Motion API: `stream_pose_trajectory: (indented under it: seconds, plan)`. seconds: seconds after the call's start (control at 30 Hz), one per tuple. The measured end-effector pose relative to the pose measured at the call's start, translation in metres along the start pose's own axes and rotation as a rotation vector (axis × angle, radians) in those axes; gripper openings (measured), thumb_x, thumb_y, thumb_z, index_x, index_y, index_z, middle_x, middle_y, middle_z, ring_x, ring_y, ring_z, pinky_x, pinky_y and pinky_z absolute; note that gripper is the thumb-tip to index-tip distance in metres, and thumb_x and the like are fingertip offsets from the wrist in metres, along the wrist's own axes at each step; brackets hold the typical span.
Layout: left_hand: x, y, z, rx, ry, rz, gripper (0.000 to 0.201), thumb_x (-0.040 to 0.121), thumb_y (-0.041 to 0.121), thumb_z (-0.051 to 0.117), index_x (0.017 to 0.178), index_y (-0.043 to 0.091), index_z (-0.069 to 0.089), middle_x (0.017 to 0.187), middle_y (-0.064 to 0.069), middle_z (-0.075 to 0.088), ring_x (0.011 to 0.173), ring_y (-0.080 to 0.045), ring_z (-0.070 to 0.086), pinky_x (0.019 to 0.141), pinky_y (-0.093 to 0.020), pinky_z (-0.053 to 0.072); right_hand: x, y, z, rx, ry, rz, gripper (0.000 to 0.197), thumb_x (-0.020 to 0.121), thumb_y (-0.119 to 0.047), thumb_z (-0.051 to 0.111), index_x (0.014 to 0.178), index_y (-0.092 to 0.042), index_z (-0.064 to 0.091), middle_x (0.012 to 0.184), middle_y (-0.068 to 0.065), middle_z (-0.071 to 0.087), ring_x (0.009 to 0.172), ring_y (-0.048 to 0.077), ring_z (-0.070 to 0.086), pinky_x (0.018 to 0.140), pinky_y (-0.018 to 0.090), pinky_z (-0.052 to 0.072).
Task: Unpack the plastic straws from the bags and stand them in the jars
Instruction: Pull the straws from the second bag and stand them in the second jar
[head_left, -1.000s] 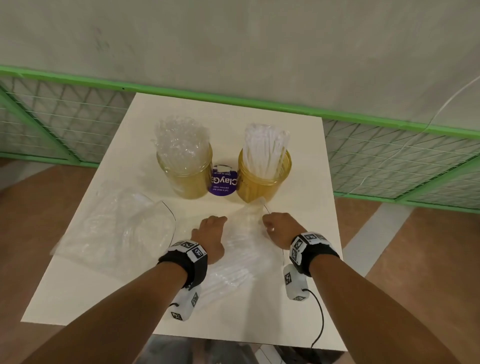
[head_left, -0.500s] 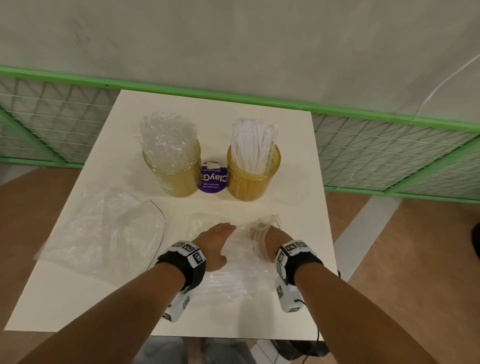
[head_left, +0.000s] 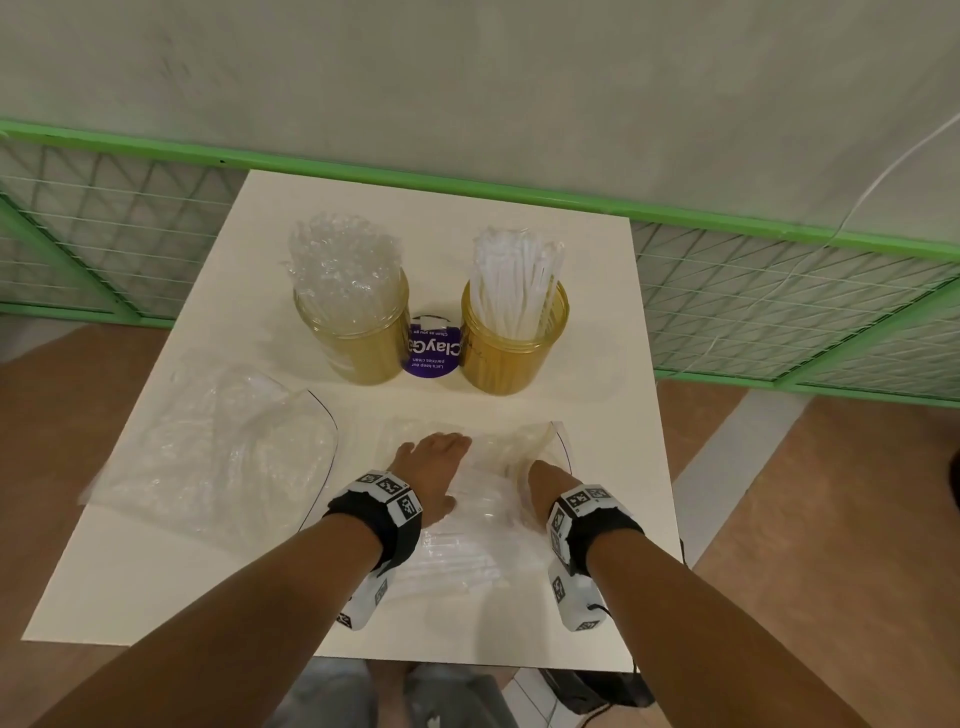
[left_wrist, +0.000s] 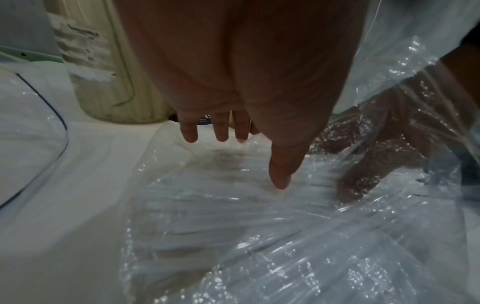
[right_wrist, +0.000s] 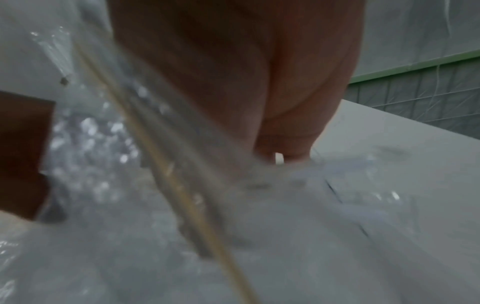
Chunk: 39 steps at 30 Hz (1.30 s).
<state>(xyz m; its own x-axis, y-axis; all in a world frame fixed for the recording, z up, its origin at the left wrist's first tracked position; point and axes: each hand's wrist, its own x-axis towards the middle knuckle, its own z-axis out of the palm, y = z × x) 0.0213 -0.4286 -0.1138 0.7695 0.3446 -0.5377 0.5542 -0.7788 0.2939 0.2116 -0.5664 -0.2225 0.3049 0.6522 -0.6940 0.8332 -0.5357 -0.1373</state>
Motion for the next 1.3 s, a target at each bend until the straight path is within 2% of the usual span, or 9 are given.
stream_pose_trajectory:
  seconds: [0.1,0.2,0.27,0.33,0.53,0.67,0.93,1.1,1.3]
  plan:
    - [-0.002,0.001,-0.001,-0.021,-0.004,0.004,0.089,0.092,0.027,0.065,0.158,0.018,0.007,0.166,-0.001,0.009,0.151,-0.023,0.014,0.119,-0.047,0.025,-0.049,-0.032,-0.040,0.040,0.047,0.015,0.040,0.093,-0.024,0.060,0.133,-0.029,0.052,0.125,-0.003,0.064,0.116,0.023,0.064,0.101,0.041,0.051]
    - [-0.006,0.000,-0.002,-0.032,0.007,0.004,0.088,0.093,0.026,0.065,0.158,0.017,0.007,0.166,-0.002,0.009,0.151,-0.023,0.014,0.119,-0.045,0.025,-0.057,-0.042,-0.050,-0.037,0.039,0.001,0.034,0.100,-0.013,0.056,0.134,-0.007,0.057,0.132,0.012,0.061,0.123,0.033,0.059,0.103,0.040,0.047]
    - [-0.007,-0.001,-0.002,-0.035,0.010,0.005,0.087,0.093,0.025,0.065,0.158,0.017,0.007,0.166,-0.002,0.009,0.151,-0.023,0.014,0.119,-0.045,0.025,-0.060,-0.041,-0.050,-0.047,0.055,0.003,0.036,0.103,-0.015,0.051,0.137,-0.003,0.053,0.136,0.014,0.058,0.124,0.033,0.057,0.106,0.040,0.045]
    - [-0.010,-0.002,-0.002,-0.035,0.016,-0.002,0.086,0.093,0.024,0.064,0.158,0.017,0.008,0.166,-0.002,0.010,0.151,-0.023,0.014,0.119,-0.044,0.025,-0.063,-0.044,-0.048,-0.038,0.068,-0.003,0.037,0.103,-0.016,0.050,0.138,-0.005,0.052,0.134,0.013,0.059,0.123,0.032,0.058,0.105,0.038,0.045]
    - [-0.015,-0.003,0.001,-0.032,0.021,-0.008,0.083,0.094,0.019,0.063,0.157,0.016,0.010,0.165,-0.003,0.011,0.151,-0.024,0.016,0.118,-0.045,0.026,-0.073,-0.052,-0.053,-0.059,0.023,-0.051,0.033,0.097,-0.015,0.056,0.129,-0.009,0.058,0.115,0.012,0.069,0.101,0.031,0.070,0.078,0.034,0.050]
    - [-0.014,-0.005,0.004,-0.024,0.032,-0.010,0.082,0.093,0.018,0.064,0.156,0.016,0.013,0.164,-0.004,0.014,0.149,-0.026,0.019,0.116,-0.046,0.029,-0.071,-0.057,-0.056,-0.011,-0.041,-0.048,0.045,0.093,-0.035,0.067,0.133,-0.015,0.059,0.125,0.008,0.066,0.112,0.029,0.066,0.087,0.035,0.048]
    - [-0.015,-0.008,0.005,-0.009,0.038,-0.004,0.080,0.092,0.017,0.064,0.155,0.016,0.015,0.163,-0.004,0.018,0.148,-0.026,0.022,0.115,-0.045,0.031,-0.074,-0.053,-0.055,-0.032,-0.073,-0.071,0.032,0.100,-0.023,0.057,0.127,-0.007,0.060,0.122,0.012,0.067,0.095,0.025,0.061,0.092,0.035,0.049]
    - [-0.015,-0.008,-0.008,0.053,0.039,0.010,0.080,0.092,0.018,0.061,0.156,0.015,0.013,0.163,-0.006,0.016,0.148,-0.026,0.020,0.117,-0.044,0.028,-0.083,-0.046,-0.077,-0.016,0.002,-0.076,0.037,0.099,-0.029,0.058,0.132,-0.011,0.056,0.123,0.011,0.067,0.108,0.031,0.067,0.091,0.038,0.053]
    - [-0.016,0.027,-0.052,-0.230,0.369,0.231,0.064,0.092,0.033,0.057,0.151,0.019,0.035,0.160,0.001,0.031,0.144,-0.019,0.031,0.119,-0.033,0.024,-0.092,-0.042,-0.099,-0.043,0.036,-0.046,0.041,0.094,-0.035,0.061,0.132,-0.020,0.057,0.121,0.008,0.069,0.107,0.032,0.069,0.092,0.042,0.057]
